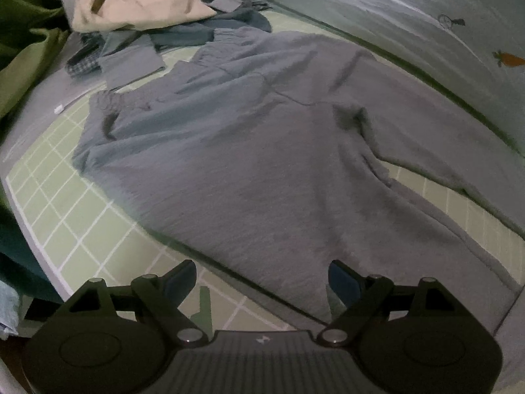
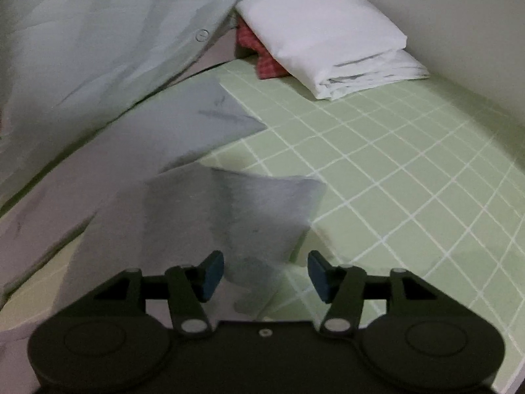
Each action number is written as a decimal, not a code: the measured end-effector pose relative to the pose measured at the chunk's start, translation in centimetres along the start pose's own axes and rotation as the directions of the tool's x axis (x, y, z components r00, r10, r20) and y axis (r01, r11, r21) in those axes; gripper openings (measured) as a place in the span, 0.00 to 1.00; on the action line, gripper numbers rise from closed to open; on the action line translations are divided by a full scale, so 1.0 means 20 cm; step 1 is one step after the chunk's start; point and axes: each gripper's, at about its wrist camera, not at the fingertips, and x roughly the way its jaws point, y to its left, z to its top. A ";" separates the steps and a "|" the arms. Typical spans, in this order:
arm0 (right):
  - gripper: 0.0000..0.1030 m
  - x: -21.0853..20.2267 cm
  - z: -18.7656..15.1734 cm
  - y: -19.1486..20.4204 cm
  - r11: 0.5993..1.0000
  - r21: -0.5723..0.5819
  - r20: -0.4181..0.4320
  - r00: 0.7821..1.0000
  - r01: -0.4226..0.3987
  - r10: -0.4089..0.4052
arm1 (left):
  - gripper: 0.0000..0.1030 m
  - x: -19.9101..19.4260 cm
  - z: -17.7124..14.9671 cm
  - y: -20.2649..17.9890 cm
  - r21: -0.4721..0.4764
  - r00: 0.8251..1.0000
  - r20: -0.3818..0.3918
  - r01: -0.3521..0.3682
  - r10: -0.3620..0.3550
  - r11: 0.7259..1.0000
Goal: Fold clothes
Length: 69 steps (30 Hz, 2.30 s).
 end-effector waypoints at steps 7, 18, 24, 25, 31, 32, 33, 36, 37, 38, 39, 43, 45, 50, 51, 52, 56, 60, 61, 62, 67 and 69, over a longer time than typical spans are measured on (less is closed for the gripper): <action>0.02 0.13 0.08 0.06 0.997 -0.068 -0.038 0.999 0.029 -0.031 | 0.85 0.08 0.05 -0.01 -0.066 0.999 -0.030 -0.024 0.022 0.998; 0.01 -0.44 0.51 0.15 0.999 -0.051 0.408 0.913 -0.001 0.021 | 0.85 0.13 0.17 0.04 -0.155 0.999 -0.016 -0.045 0.043 0.987; 0.01 -0.31 0.23 -0.24 0.965 0.071 0.167 0.950 0.254 -0.263 | 0.85 0.12 0.14 0.19 -0.204 0.998 -0.022 -0.063 0.059 0.977; 0.01 -0.31 0.21 -0.25 0.963 0.084 0.158 0.951 0.254 -0.265 | 0.85 0.12 0.14 0.23 -0.214 0.998 -0.025 -0.067 0.063 0.975; 0.01 -0.29 0.11 -0.29 0.953 0.158 0.105 0.956 0.257 -0.275 | 0.85 0.13 0.16 0.42 -0.249 0.995 -0.024 -0.095 0.092 0.964; 0.01 -0.29 0.09 -0.30 0.951 0.170 0.096 0.956 0.258 -0.276 | 0.85 0.14 0.18 0.45 -0.254 0.996 -0.021 -0.092 0.090 0.963; 0.01 -0.29 0.07 -0.31 0.949 0.182 0.087 0.957 0.259 -0.278 | 0.85 0.15 0.20 0.47 -0.259 0.996 -0.018 -0.089 0.087 0.962; 0.01 -0.29 0.03 -0.33 0.941 0.216 0.064 0.958 0.261 -0.280 | 0.85 0.19 0.25 0.54 -0.282 0.997 -0.019 -0.076 0.074 0.956; 0.01 -0.31 0.04 -0.32 0.942 0.213 0.074 0.957 0.259 -0.280 | 0.83 0.21 0.27 0.55 -0.285 0.998 -0.019 -0.070 0.068 0.956; 0.01 -0.32 0.05 -0.32 0.943 0.210 0.085 0.956 0.258 -0.280 | 0.78 0.22 0.29 0.56 -0.287 0.997 -0.016 -0.072 0.070 0.955; 0.01 -0.34 0.06 -0.31 0.944 0.207 0.096 0.955 0.257 -0.281 | 0.74 0.23 0.30 0.56 -0.290 0.997 -0.013 -0.075 0.074 0.954; 0.01 -0.42 0.10 -0.29 0.948 0.195 0.139 0.950 0.251 -0.280 | 0.05 0.26 0.36 0.59 -0.295 0.998 0.029 -0.048 0.059 0.954; 0.01 -0.46 0.12 -0.28 0.950 0.189 0.160 0.947 0.249 -0.280 | 0.02 0.24 0.41 0.61 -0.296 0.997 0.063 -0.027 0.048 0.955; 0.01 -0.55 0.16 -0.26 0.954 0.173 0.213 0.937 0.244 -0.278 | 0.02 0.02 0.57 0.67 -0.254 0.972 0.226 -0.007 0.066 0.967; 0.01 -0.57 0.17 -0.25 0.955 0.170 0.224 0.934 0.243 -0.277 | 0.02 -0.03 0.59 0.70 -0.254 0.966 0.251 -0.002 0.067 0.967; 0.01 -0.59 0.18 -0.25 0.956 0.169 0.231 0.933 0.240 -0.275 | 0.02 -0.06 0.60 0.73 -0.254 0.960 0.268 -0.007 0.077 0.967; 0.01 -0.57 0.03 -0.32 0.954 0.170 0.160 0.948 0.248 -0.275 | 0.02 -0.04 0.52 0.82 -0.249 0.962 0.232 -0.086 0.145 0.965; 0.01 -0.46 -0.17 -0.42 0.941 0.229 0.025 0.965 0.247 -0.260 | 0.08 0.04 0.41 0.90 -0.299 0.980 0.120 -0.114 0.156 0.947; 0.02 -0.43 -0.21 -0.45 0.936 0.250 -0.004 0.967 0.246 -0.253 | 0.12 0.04 0.39 0.90 -0.300 0.981 0.105 -0.125 0.163 0.946; 0.03 -0.42 -0.25 -0.47 0.932 0.267 -0.029 0.969 0.245 -0.247 | 0.22 0.03 0.37 0.90 -0.294 0.980 0.092 -0.141 0.175 0.945; 0.51 -0.41 -0.30 -0.50 0.934 0.279 -0.045 0.974 0.225 -0.221 | 0.64 -0.02 0.31 0.84 -0.302 0.979 0.097 -0.145 0.182 0.942; 0.57 -0.40 -0.32 -0.51 0.934 0.284 -0.052 0.976 0.217 -0.211 | 0.68 -0.04 0.28 0.80 -0.313 0.978 0.107 -0.138 0.180 0.940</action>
